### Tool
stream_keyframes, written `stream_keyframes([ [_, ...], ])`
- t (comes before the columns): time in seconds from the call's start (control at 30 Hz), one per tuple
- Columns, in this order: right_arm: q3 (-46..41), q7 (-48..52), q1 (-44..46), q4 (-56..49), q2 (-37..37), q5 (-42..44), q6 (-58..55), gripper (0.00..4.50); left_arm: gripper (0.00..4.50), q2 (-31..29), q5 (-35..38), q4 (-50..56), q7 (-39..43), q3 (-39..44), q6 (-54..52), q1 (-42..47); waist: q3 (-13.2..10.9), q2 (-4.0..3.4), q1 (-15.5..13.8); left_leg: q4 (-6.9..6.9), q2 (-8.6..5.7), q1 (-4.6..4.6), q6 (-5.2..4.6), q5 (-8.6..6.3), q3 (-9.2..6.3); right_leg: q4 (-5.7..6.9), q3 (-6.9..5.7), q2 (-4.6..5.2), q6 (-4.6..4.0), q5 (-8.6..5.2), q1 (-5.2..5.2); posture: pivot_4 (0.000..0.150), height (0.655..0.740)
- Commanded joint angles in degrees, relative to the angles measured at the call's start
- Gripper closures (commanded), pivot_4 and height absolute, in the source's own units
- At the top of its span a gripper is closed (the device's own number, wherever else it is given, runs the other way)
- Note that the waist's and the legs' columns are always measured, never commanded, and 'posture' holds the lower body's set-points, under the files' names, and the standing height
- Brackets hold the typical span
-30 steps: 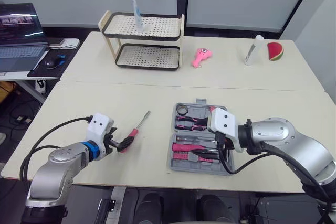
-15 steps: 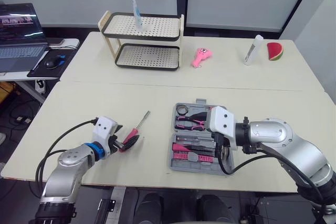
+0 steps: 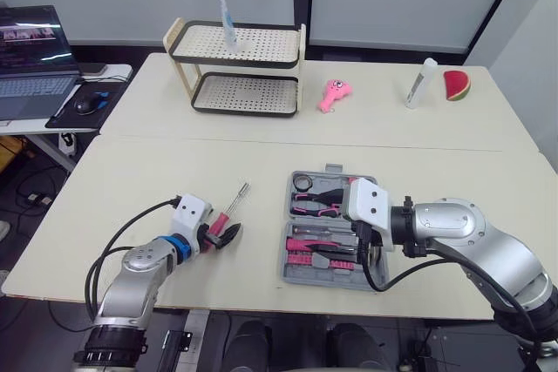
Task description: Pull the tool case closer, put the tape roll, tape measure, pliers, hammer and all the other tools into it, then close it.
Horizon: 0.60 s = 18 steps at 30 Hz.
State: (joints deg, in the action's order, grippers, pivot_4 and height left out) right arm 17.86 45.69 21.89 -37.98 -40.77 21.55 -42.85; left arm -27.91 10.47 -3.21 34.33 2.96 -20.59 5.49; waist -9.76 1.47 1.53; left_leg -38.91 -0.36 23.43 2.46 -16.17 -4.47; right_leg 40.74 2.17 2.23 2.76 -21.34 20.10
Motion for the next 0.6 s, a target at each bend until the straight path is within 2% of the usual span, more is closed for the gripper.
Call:
stream_keyframes([
  [0.03,-1.6,0.1,0.7,-1.8,-0.2,0.5,-0.1,0.00,1.24,1.0,-0.5,-1.4,-0.2,-0.9,1.2,0.6,0.0,0.00,0.0,0.00,0.00,-0.01,0.00,0.00,0.01,0.00,0.00,0.00,0.00,0.00,0.00,0.150,0.7400],
  [0.33,-2.4,0.1,0.6,-2.3,-0.4,0.5,-0.7,0.00,3.86,1.1,0.2,1.0,-1.5,1.0,-1.0,-1.7,0.0,-0.01,0.1,0.00,0.01,-0.02,0.00,0.00,0.01,0.00,0.01,0.00,0.00,0.00,-0.01,0.150,0.7400],
  [0.5,-2.3,-0.1,0.9,-1.9,0.1,0.3,-0.6,0.00,3.94,0.3,1.3,2.3,-1.8,2.8,-2.1,-3.0,0.0,-0.02,0.3,0.04,0.02,-0.04,-0.01,0.00,0.00,0.00,0.01,-0.01,0.00,0.00,0.01,0.150,0.7400],
  [0.6,-2.6,-0.2,0.8,-1.9,0.1,0.2,-0.4,0.00,3.94,-2.4,2.9,6.5,0.3,5.1,-2.3,-4.1,0.0,-0.02,0.4,0.09,0.05,-0.06,0.00,0.00,-0.02,0.01,0.02,-0.04,0.00,0.00,0.04,0.150,0.7400],
])
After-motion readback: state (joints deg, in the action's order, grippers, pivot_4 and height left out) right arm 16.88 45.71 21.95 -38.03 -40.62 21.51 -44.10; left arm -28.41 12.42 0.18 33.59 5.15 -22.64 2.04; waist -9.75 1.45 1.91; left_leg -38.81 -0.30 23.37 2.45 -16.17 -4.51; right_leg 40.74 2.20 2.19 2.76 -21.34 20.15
